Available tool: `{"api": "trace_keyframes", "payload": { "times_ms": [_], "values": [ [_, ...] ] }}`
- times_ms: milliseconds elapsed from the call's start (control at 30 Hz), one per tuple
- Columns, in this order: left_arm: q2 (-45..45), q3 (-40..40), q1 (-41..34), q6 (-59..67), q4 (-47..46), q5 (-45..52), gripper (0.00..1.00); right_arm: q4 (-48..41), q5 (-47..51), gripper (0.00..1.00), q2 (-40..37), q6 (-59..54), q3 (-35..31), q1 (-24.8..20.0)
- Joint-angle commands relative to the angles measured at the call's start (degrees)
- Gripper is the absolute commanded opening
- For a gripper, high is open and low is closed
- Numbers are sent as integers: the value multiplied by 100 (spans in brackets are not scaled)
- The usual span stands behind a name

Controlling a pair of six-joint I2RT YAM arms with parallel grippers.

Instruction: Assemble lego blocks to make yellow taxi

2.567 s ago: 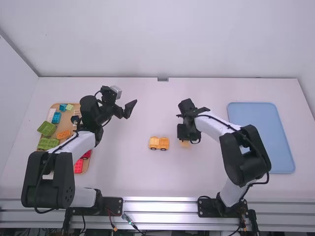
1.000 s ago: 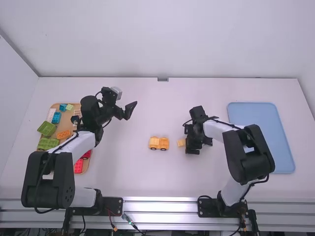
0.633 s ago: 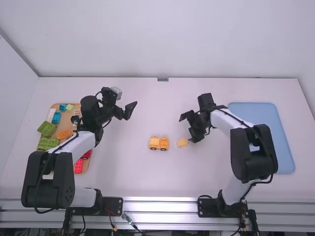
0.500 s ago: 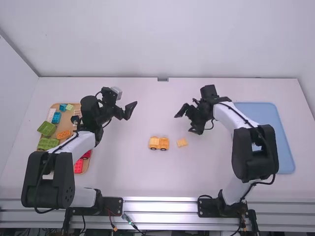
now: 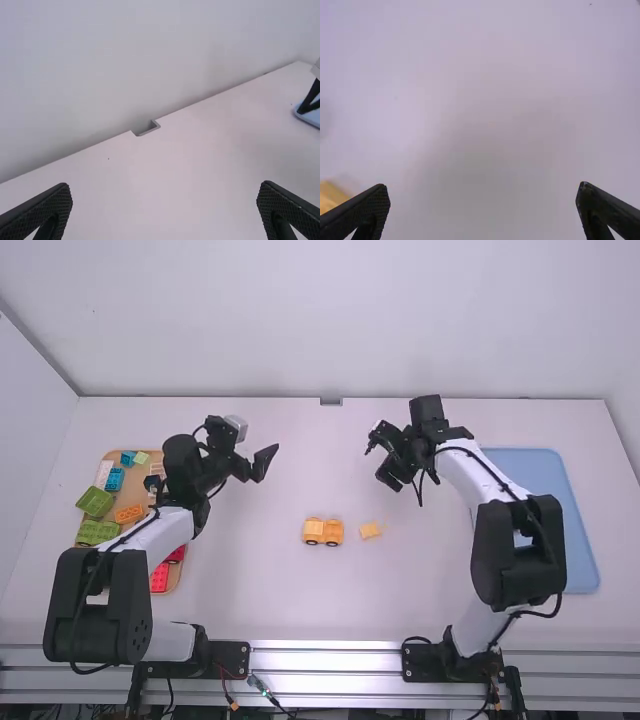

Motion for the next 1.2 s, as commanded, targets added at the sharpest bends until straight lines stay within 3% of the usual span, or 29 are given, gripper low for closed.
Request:
{"api": "trace_keyframes", "payload": {
  "times_ms": [0,33,133,233,400,567,867,1167],
  "values": [
    [39,-37,-15,573,-109,494,99,-57,-337,99,37,-988,-59,153],
    [39,-37,-15,640,-122,546,99,-85,-411,99,37,-1060,-59,164],
    [39,-37,2,1838,-529,1707,99,-970,-1871,99,35,-2782,-59,186],
    [39,-37,22,2529,-887,2240,99,-1766,-3034,99,35,-4249,-68,63],
    [116,-37,-70,4109,-1733,3150,99,-2037,-3926,99,46,-5230,-444,-378],
    [413,-37,-245,4483,-1827,3182,99,-925,-4076,99,46,-4607,-1276,-522],
    [1443,-35,-643,4454,-994,3163,99,1611,-4022,99,46,-3036,-2723,-459],
    [1947,-33,-772,4441,-599,3165,99,1814,-3783,99,205,-3108,-2973,-498]
  ]
}}
